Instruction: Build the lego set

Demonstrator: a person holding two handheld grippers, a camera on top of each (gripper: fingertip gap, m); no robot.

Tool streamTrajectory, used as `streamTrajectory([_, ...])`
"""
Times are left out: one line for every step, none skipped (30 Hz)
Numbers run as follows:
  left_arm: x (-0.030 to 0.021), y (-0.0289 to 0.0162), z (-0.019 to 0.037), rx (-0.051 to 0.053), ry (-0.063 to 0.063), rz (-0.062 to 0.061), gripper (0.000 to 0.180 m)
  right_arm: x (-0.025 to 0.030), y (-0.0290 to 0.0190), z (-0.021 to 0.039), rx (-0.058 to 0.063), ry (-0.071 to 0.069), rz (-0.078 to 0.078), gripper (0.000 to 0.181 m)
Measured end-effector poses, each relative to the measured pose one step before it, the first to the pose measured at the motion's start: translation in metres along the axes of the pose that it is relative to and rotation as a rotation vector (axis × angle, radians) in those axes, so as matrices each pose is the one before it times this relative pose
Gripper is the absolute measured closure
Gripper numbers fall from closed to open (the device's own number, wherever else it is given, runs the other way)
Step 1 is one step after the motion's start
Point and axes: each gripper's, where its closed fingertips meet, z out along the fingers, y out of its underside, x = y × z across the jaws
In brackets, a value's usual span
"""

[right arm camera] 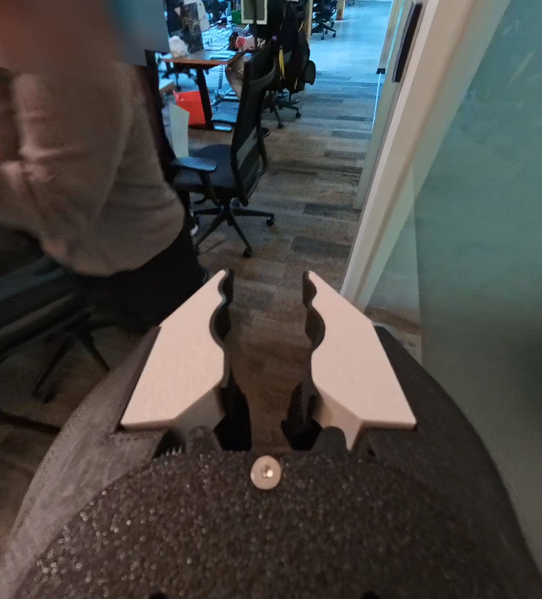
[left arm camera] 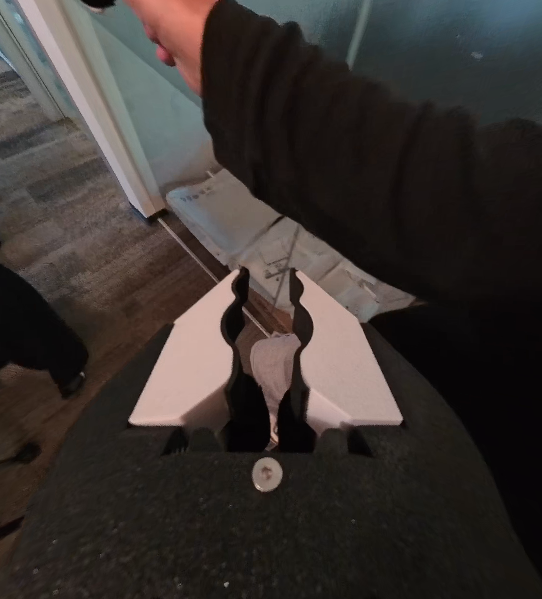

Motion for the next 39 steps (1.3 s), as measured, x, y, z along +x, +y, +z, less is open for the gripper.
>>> streamTrajectory([-0.01949, -0.01104, 0.01587, -0.0054, -0.012, 0.0004, 0.157, 0.00768, -0.01188, 0.03447, 0.0008, -0.006, 0.0162, 0.138])
streamTrajectory([-0.02003, -0.00863, 0.01702, -0.0105, -0.0129, 0.0003, 0.157, 0.00814, -0.01201, 0.03465, -0.0022, 0.0015, 0.0123, 0.138])
streamTrajectory([-0.02111, -0.00879, 0.01825, -0.0062, -0.0108, 0.0006, 0.157, 0.00357, -0.01001, 0.03381, 0.009, -0.0077, 0.0097, 0.138])
streamTrajectory([-0.02291, -0.00983, 0.01945, -0.0005, -0.0144, -0.0008, 0.157, 0.00447, -0.01179, 0.03633, 0.009, -0.0149, -0.0072, 0.138])
streamTrajectory([-0.02359, -0.00999, 0.02095, -0.0029, -0.0137, -0.0001, 0.157, 0.00567, -0.01042, 0.03677, 0.0032, -0.0116, -0.02, 0.137])
streamTrajectory([-0.02402, -0.01, 0.02179, -0.0076, -0.0107, 0.0032, 0.157, 0.00559, -0.00913, 0.03765, 0.0018, -0.0146, -0.0242, 0.137])
streamTrajectory([-0.02562, -0.0113, 0.02204, -0.0073, -0.0137, 0.0032, 0.157, 0.00773, -0.00959, 0.03659, -0.003, -0.0167, -0.0229, 0.137])
streamTrajectory([-0.02834, -0.01427, 0.02202, -0.0008, -0.0246, -0.0049, 0.157, 0.00881, -0.00955, 0.03531, -0.0061, -0.0188, -0.0128, 0.137])
streamTrajectory([-0.02842, -0.01715, 0.02196, 0.0069, -0.0228, -0.0149, 0.157, 0.00807, -0.00969, 0.03449, 0.002, -0.0197, -0.0045, 0.137])
streamTrajectory([-0.027, -0.01832, 0.0221, 0.0103, -0.0124, -0.0217, 0.157, 0.01213, -0.01122, 0.03249, 0.0024, -0.0057, -0.0139, 0.137])
streamTrajectory([-0.02793, -0.02048, 0.02193, 0.0072, -0.0155, -0.0294, 0.157, 0.01464, -0.00972, 0.03172, -0.0047, 0.0065, -0.0203, 0.137])
streamTrajectory([-0.02885, -0.02251, 0.02093, 0.0039, -0.023, -0.0364, 0.157, 0.01408, -0.0101, 0.03076, -0.0063, -0.0035, -0.0049, 0.137])
streamTrajectory([-0.02672, -0.02439, 0.01915, 0.0102, -0.0193, -0.0346, 0.157, 0.01062, -0.01232, 0.02771, -0.0015, -0.0241, 0.0189, 0.137])
streamTrajectory([-0.02414, -0.0249, 0.01654, 0.0197, -0.0176, -0.0258, 0.157, 0.00585, -0.01152, 0.02509, 0.0028, -0.0319, 0.021, 0.137])
streamTrajectory([-0.02377, -0.02341, 0.01655, 0.0158, -0.0222, -0.0163, 0.157, 0.00708, -0.01125, 0.02307, -0.0064, -0.0242, -0.0007, 0.137])
streamTrajectory([-0.023, -0.02045, 0.01733, 0.0009, -0.0222, -0.0098, 0.157, 0.00708, -0.00998, 0.02056, -0.0102, -0.0109, -0.0297, 0.137])
streamTrajectory([-0.02172, -0.01848, 0.01684, -0.0046, -0.0185, -0.0066, 0.157, 0.00703, -0.00951, 0.01828, -0.0052, -0.0055, -0.0394, 0.137])
streamTrajectory([-0.02103, -0.01721, 0.01474, 0.0035, -0.0184, -0.0072, 0.157, 0.00606, -0.00903, 0.01607, 0.0001, -0.0101, -0.0299, 0.138])
streamTrajectory([-0.02151, -0.01715, 0.01567, 0.0121, -0.0179, -0.0115, 0.157, 0.00113, -0.00511, 0.01572, -0.0002, -0.0243, -0.0162, 0.138])
streamTrajectory([-0.02113, -0.01615, 0.01751, 0.0123, -0.0114, -0.0154, 0.157, 0.00168, -0.00464, 0.0156, -0.0062, -0.0358, -0.0066, 0.138])
streamTrajectory([-0.02068, -0.0139, 0.01917, 0.0046, -0.0062, -0.0155, 0.157, 0.0021, -0.00182, 0.0154, -0.0151, -0.0323, -0.0133, 0.138])
streamTrajectory([-0.02106, -0.01221, 0.02032, -0.0014, -0.0065, -0.0124, 0.157, 0.00502, -0.00002, 0.01491, -0.0202, -0.0189, -0.0195, 0.138])
streamTrajectory([-0.02112, -0.01204, 0.02163, -0.0004, -0.0063, -0.0076, 0.157, 0.00387, -0.00047, 0.01404, -0.0124, -0.0198, -0.0109, 0.138])
streamTrajectory([-0.01971, -0.01201, 0.02176, 0.0017, -0.0033, -0.0024, 0.157, 0.00518, -0.0017, 0.01385, -0.0083, -0.0228, -0.0064, 0.138])
streamTrajectory([-0.01974, -0.01274, 0.02295, 0.0002, 0.0003, 0.0023, 0.157, 0.00805, -0.00112, 0.01349, -0.0136, -0.0097, -0.012, 0.138])
streamTrajectory([-0.0202, -0.0139, 0.02375, 0.0006, 0.0013, 0.0047, 0.157, 0.00918, -0.00202, 0.01341, -0.0082, -0.0047, -0.0127, 0.138])
streamTrajectory([-0.01913, -0.01562, 0.02376, 0.0042, 0.0061, 0.0069, 0.157, 0.00955, -0.00239, 0.01408, -0.0049, -0.0032, -0.0112, 0.138])
streamTrajectory([-0.01742, -0.01581, 0.02373, 0.0065, 0.0137, 0.0117, 0.157, 0.0114, -0.00157, 0.01451, -0.0091, 0.0059, -0.0103, 0.138])
streamTrajectory([-0.01683, -0.01669, 0.02281, 0.0073, 0.0171, 0.0175, 0.157, 0.01297, -0.00245, 0.01456, -0.0077, 0.0121, -0.0036, 0.138])
streamTrajectory([-0.01654, -0.01758, 0.02149, 0.0119, 0.0171, 0.0228, 0.157, 0.01125, -0.00309, 0.01483, -0.0038, 0.0038, 0.0049, 0.138])
streamTrajectory([-0.01655, -0.01796, 0.02049, 0.0155, 0.017, 0.0271, 0.158, 0.01049, -0.00411, 0.0143, -0.0038, -0.0003, 0.0164, 0.138])
streamTrajectory([-0.01705, -0.01675, 0.02078, 0.0071, 0.0179, 0.0255, 0.158, 0.0107, -0.00422, 0.01484, -0.01, 0.0045, 0.0296, 0.138])
streamTrajectory([-0.01699, -0.01516, 0.01996, -0.011, 0.0218, 0.0157, 0.158, 0.01041, -0.00571, 0.01324, -0.0166, 0.0025, 0.0302, 0.138])
streamTrajectory([-0.01439, -0.01521, 0.01821, -0.0174, 0.0298, 0.0062, 0.157, 0.01205, -0.00564, 0.01181, -0.031, 0.0128, 0.0281, 0.138])
streamTrajectory([-0.0137, -0.01682, 0.01658, -0.003, 0.0344, 0.0048, 0.157, 0.01223, -0.00973, 0.00948, -0.0114, 0.0179, 0.0251, 0.137])
streamTrajectory([-0.01349, -0.01762, 0.01578, 0.0098, 0.034, 0.0089, 0.157, 0.01088, -0.01393, 0.00888, 0.0187, 0.0122, 0.0203, 0.137])
streamTrajectory([-0.01293, -0.0153, 0.01629, 0.0024, 0.033, 0.0135, 0.157, 0.01082, -0.01281, 0.00971, 0.0149, 0.016, 0.0077, 0.137])
streamTrajectory([-0.01117, -0.01295, 0.01741, -0.0149, 0.031, 0.0172, 0.157, 0.01216, -0.00964, 0.00948, -0.004, 0.0272, -0.0036, 0.137])
streamTrajectory([-0.01157, -0.0112, 0.01713, -0.0219, 0.0263, 0.021, 0.157, 0.01245, -0.00788, 0.01081, -0.0066, 0.0254, -0.0041, 0.137])
